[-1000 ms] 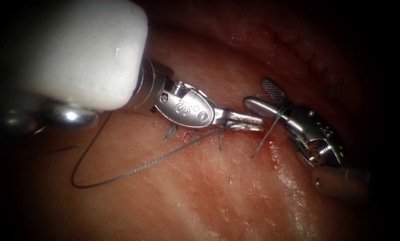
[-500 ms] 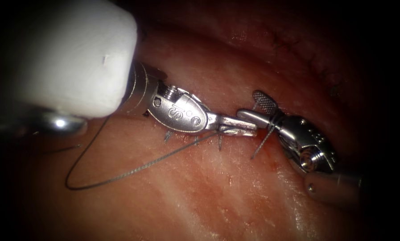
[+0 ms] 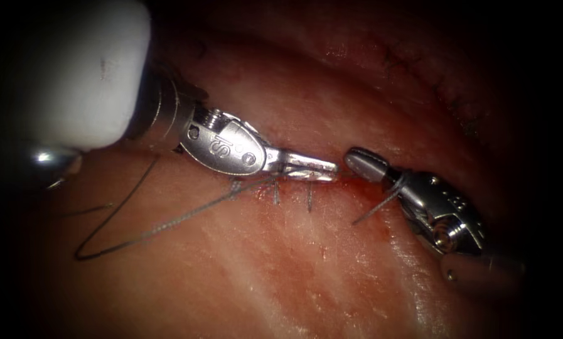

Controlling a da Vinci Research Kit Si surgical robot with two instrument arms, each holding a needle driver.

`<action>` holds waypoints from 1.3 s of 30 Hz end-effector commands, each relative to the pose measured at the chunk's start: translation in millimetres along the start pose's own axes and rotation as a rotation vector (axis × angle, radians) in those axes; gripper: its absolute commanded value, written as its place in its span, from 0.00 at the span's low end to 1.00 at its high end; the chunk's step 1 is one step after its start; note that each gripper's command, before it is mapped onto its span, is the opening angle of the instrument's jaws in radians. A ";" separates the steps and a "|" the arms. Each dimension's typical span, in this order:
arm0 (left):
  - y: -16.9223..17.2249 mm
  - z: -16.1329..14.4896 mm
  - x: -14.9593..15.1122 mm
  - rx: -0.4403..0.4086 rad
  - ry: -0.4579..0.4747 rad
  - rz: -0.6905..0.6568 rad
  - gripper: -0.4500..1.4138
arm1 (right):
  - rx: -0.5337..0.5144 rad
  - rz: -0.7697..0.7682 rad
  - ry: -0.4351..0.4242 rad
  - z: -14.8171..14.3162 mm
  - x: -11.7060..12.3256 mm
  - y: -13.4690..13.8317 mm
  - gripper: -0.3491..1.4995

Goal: Wound Closure

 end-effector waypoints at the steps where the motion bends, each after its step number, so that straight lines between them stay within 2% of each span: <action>1: -0.7 0.1 -0.7 0.015 -0.008 -0.014 0.00 | 0.000 -0.015 0.012 -0.1 -0.9 -1.4 0.00; 13: -6.2 0.7 -4.0 0.037 -0.052 -0.022 0.00 | 0.014 -0.102 0.011 -2.6 -1.7 -4.3 0.00; 17: -9.7 0.6 -4.2 0.053 -0.061 -0.043 0.00 | 0.018 -0.107 0.014 -3.0 -2.4 -4.7 0.00; 25: -18.9 0.0 -2.7 0.084 -0.074 -0.060 0.00 | 0.028 -0.113 0.020 -3.7 -3.4 -5.6 0.00; 32: -24.3 0.2 -2.2 0.111 -0.076 -0.061 0.00 | 0.025 -0.120 0.021 -4.3 -3.5 -6.8 0.00; 39: -28.6 0.2 -3.3 0.152 -0.070 -0.077 0.00 | 0.025 -0.126 0.017 -4.9 -3.5 -7.3 0.00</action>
